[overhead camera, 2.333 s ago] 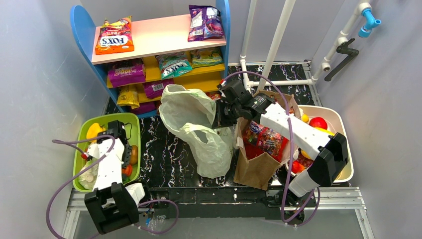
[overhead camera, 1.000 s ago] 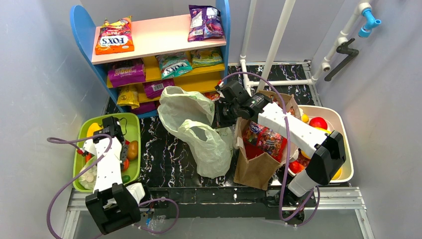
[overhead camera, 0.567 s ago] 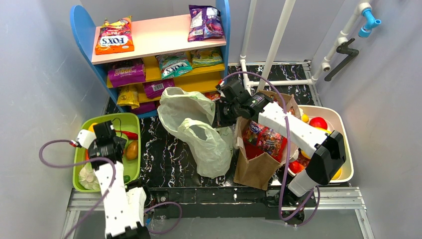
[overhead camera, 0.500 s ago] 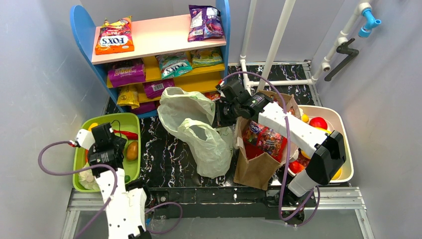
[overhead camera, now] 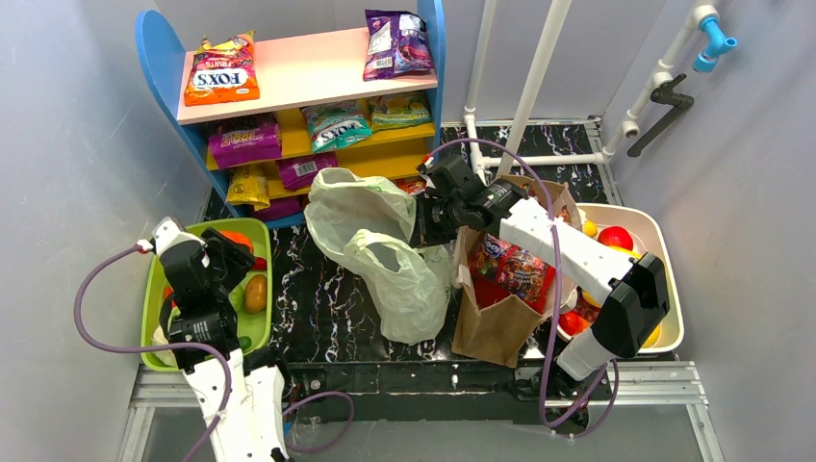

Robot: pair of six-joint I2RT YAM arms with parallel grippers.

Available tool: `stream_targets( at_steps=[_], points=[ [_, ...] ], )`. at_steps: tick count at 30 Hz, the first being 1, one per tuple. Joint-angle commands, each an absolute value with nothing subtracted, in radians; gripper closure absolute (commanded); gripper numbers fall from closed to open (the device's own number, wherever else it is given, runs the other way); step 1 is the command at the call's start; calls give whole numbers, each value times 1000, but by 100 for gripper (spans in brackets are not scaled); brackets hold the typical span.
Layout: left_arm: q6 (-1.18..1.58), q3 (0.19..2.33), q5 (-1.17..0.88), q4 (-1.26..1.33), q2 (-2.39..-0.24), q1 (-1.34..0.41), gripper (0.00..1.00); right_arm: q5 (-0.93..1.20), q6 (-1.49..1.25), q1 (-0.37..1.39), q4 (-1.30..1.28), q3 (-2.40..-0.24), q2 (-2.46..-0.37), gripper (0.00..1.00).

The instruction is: Place the food into the grocery bag and tie it

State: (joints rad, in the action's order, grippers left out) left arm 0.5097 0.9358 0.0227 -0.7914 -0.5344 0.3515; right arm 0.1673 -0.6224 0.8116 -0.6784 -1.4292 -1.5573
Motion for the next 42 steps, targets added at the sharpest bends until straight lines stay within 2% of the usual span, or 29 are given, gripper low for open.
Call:
stream_targets(
  at_steps=[1,14,22,33,42],
  points=[
    [461,984,-158,-742,-537,356,100,167,-611,807,-648,-1416,-1508,99],
    [534,1013,-605,-531,-573,357,100,172,-595,799,-632,-1373,-1477,99],
    [615,1089,-793,-420,-649,324,100,172,-590,793,-630,-1354,-1467,99],
    [499,1211,-965,-359,-792,109,100,168,-586,787,-632,-1359,-1460,99],
    [374,1245,-964,-362,-891,-100,100,148,-581,770,-643,-1362,-1460,99]
  ],
)
